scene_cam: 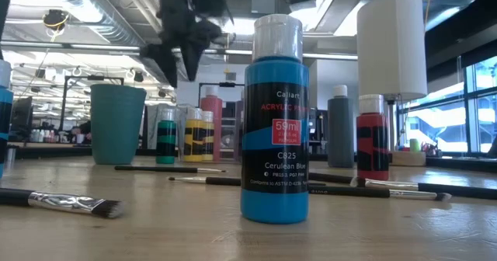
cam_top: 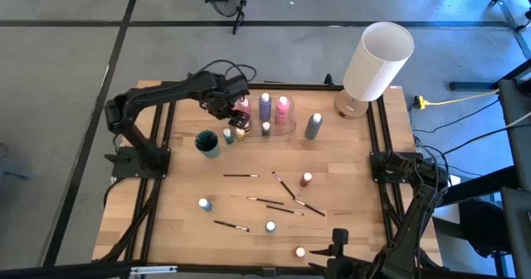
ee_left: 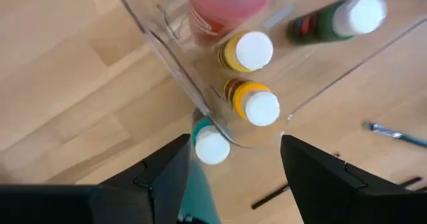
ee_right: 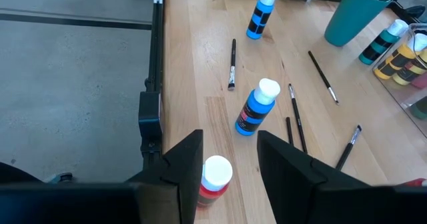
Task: Pick & Place Paint Supplies
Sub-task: Put the black paint brush into the green cup
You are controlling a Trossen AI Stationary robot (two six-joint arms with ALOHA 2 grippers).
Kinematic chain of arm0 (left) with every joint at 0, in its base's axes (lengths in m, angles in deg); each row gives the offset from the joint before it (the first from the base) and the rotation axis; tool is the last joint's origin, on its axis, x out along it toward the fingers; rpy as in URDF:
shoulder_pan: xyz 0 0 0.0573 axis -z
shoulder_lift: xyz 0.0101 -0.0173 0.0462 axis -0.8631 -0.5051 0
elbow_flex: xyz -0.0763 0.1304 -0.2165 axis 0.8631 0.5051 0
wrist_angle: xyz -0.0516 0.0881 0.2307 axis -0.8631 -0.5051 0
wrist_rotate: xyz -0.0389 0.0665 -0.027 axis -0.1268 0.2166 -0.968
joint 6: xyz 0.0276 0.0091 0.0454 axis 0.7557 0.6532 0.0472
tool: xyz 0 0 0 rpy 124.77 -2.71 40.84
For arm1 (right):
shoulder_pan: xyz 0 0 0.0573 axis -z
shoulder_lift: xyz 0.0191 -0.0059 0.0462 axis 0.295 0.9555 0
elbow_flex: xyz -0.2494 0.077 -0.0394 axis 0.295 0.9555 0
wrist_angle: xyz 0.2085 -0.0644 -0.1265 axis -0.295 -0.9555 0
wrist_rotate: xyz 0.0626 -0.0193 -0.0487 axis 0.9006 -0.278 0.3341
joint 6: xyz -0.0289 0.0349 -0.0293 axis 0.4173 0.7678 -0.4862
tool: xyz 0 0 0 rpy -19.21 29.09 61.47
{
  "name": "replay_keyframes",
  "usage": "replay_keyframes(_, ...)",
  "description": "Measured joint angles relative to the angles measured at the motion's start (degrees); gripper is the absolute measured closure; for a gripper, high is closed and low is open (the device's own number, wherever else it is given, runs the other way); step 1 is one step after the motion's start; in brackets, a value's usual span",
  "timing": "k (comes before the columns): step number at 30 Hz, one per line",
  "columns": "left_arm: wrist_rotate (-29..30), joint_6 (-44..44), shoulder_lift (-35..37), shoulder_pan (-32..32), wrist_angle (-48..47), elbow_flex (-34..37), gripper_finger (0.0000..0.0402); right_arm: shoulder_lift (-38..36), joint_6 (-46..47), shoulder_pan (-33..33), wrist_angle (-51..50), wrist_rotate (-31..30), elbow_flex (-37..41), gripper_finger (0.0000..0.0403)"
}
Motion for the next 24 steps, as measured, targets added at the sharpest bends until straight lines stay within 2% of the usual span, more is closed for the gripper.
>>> replay_keyframes(6, 2.3, 1.9, 6.6, 2.8, 0.1, 0.0, 0.0174, 0.0, 0.0, 0.0, 0.0, 0.0, 0.0, 0.0259)
replay_keyframes(10, 2.6, 3.7, 9.9, 6.9, -0.2, 0.0, 0.0174, 0.0, 0.0, 0.0, 0.0, 0.0, 0.0, 0.0259)
replay_keyframes(16, 3.2, 3.9, 11.7, 17.7, -0.3, 0.0, 0.0174, 0.0, 0.0, 0.0, 0.0, 0.0, 0.0, 0.0259)
replay_keyframes(20, 8.4, 4.9, 11.2, 26.7, 0.8, 0.7, 0.0174, 0.0, 0.0, 0.0, 0.0, 0.0, 0.0, 0.0259)
replay_keyframes(24, 13.2, 12.0, 9.7, 33.8, 3.8, 3.2, 0.0174, 0.0, 0.0, 0.0, 0.1, 0.0, 0.0, 0.0259)
